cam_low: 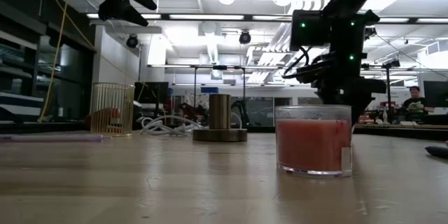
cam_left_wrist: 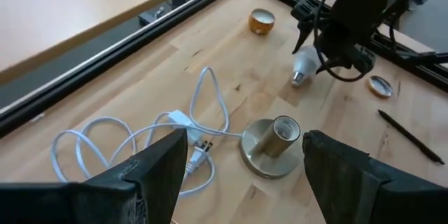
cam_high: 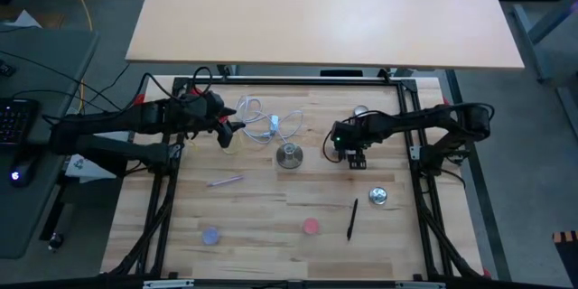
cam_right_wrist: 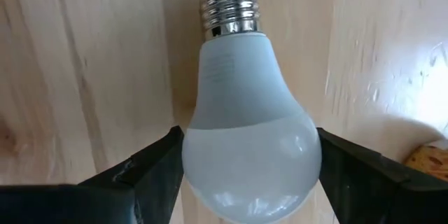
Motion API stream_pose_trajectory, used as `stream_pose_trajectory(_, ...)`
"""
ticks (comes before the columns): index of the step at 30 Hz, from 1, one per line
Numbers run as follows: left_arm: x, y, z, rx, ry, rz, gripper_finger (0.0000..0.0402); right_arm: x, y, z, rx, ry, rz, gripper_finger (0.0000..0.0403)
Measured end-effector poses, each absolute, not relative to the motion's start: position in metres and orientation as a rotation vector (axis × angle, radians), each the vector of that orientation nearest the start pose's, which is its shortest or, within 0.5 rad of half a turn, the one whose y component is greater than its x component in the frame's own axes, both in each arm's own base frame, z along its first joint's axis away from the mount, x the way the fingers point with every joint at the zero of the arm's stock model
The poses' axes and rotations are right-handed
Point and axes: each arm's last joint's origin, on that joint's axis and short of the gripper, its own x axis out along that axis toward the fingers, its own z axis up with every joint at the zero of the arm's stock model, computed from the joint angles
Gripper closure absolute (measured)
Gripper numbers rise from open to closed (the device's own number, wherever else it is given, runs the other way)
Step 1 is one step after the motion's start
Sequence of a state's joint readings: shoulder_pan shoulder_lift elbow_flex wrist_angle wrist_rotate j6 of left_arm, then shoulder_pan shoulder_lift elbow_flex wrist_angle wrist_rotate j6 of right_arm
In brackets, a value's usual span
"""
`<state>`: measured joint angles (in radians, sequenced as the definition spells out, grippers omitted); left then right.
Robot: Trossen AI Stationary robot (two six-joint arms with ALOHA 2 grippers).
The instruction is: Screw lightbulb
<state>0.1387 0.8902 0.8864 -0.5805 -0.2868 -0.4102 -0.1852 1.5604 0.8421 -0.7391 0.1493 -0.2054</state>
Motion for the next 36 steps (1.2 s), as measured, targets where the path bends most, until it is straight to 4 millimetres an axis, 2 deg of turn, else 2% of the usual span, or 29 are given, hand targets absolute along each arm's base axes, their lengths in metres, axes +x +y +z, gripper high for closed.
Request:
stream_pose_trajectory(4, 0.176, 0.032, 0.315, -0.352, 0.494, 0.508, 0.0137, 0.241, -0.05, 0.161, -0.165, 1.508, -0.096, 0.0145)
stream_pose_trajectory(8, 0.176, 0.032, 0.315, -0.302, 0.507, 0.493, 0.0137, 0.237, -0.049, 0.182, -0.183, 1.472, -0.105, 0.0168)
stream_pose_trajectory(11, 0.178, 0.032, 0.322, -0.186, 0.516, 0.461, 0.0137, 0.237, -0.05, 0.214, -0.225, 1.414, -0.129, 0.0172)
stream_pose_trajectory(14, 0.188, 0.032, 0.334, -0.001, 0.508, 0.413, 0.0137, 0.243, -0.052, 0.256, -0.241, 1.301, -0.168, 0.0173)
stream_pose_trajectory(20, 0.235, 0.025, 0.362, 0.508, 0.473, 0.251, 0.0138, 0.269, -0.051, 0.343, -0.113, 0.952, -0.174, 0.0174)
stream_pose_trajectory(24, 0.263, 0.013, 0.368, 0.859, 0.522, 0.191, 0.0138, 0.284, -0.051, 0.382, -0.06, 0.812, -0.131, 0.0175)
stream_pose_trajectory(28, 0.285, 0.003, 0.377, 1.052, 0.455, 0.209, 0.0138, 0.298, -0.052, 0.397, -0.05, 0.801, -0.082, 0.0175)
stream_pose_trajectory(32, 0.295, -0.003, 0.383, 1.108, 0.393, 0.229, 0.0138, 0.309, -0.052, 0.403, -0.068, 0.834, -0.027, 0.0175)
stream_pose_trajectory(36, 0.299, -0.001, 0.375, 1.124, 0.442, 0.205, 0.0138, 0.314, -0.052, 0.418, -0.068, 0.783, 0.022, 0.0175)
